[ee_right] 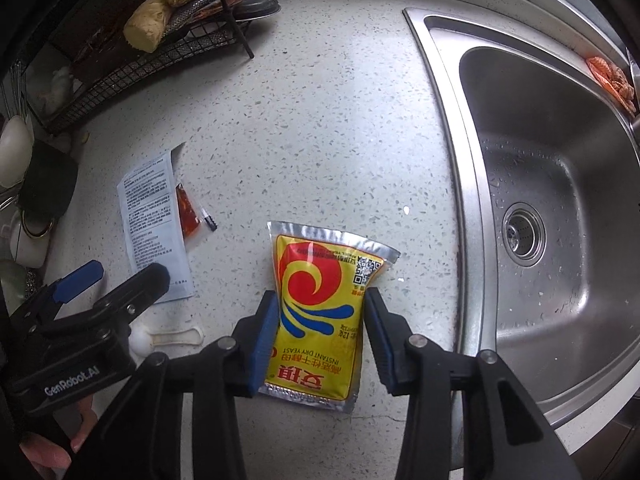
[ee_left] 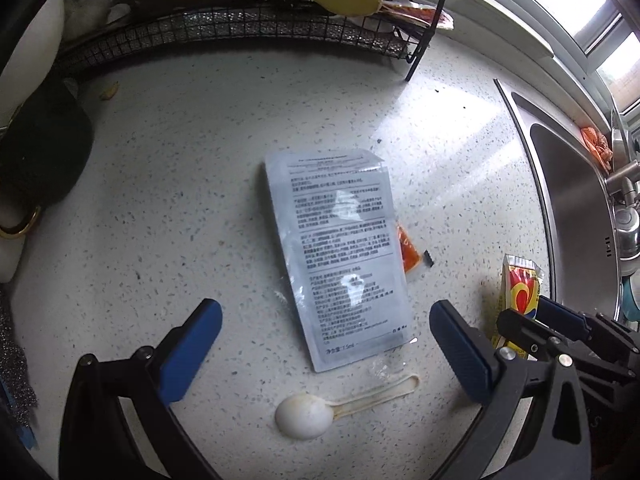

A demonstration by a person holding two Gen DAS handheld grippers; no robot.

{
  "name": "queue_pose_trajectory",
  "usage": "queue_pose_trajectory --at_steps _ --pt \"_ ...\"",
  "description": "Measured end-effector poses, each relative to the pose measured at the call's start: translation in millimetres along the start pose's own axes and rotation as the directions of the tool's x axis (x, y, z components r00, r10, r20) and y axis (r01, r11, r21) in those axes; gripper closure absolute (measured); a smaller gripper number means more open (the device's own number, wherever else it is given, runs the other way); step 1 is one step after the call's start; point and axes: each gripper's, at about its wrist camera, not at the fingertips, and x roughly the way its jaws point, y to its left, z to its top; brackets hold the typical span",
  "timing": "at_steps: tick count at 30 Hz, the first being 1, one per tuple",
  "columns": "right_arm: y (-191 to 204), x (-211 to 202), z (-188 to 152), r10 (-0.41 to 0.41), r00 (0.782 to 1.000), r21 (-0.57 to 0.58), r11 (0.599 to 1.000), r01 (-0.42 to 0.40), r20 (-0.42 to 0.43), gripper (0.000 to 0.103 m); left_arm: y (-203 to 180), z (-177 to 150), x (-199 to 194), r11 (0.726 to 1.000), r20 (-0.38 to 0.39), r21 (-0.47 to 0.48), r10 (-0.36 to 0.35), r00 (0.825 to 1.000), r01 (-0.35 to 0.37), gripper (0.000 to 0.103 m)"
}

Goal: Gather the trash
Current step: 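Grasp the white leaflet with the left tool while the right tool holds the packet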

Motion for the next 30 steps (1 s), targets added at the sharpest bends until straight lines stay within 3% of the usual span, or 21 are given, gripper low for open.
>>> queue_pose_trajectory --at_steps 6,14,17,21,23,27,30 --pt "-2 -1 7 0.013 1.0 -0.004 1.0 -0.013 -0.005 0.063 -9 12 13 0.998 -0.017 0.019 0.06 0.998 -0.059 0.0" --pt "-4 3 8 0.036 0.999 -0.006 0.999 -0.036 -0.015 0.063 -18 28 22 0.995 -0.024 0.072 0.074 0.997 -0.072 0.005" --pt "-3 5 8 0.046 0.999 -0.009 0.999 -0.046 -0.02 0.063 -28 36 25 0.991 -0.018 0.087 0.099 0.995 -0.097 0.018" --pt "-2 5 7 0.058 0.998 -0.013 0.998 -0.058 -0.028 0.063 -35 43 20 0.995 -0.016 0.079 0.066 0.998 -0.065 0.047" --pt "-2 3 5 0.06 0.998 -0.016 0.998 -0.061 -0.027 0.063 -35 45 18 0.997 -0.023 0.068 0.036 0.999 -0.035 0.056" --pt "-2 -3 5 0.07 0.997 -0.028 0.997 -0.071 -0.014 0.063 -35 41 6 0.998 -0.006 0.061 0.025 1.0 -0.025 0.072" --pt "-2 -5 4 0.083 0.997 -0.029 0.996 -0.083 -0.008 0.063 -34 33 4 0.999 -0.006 0.052 -0.002 1.0 0.002 0.078"
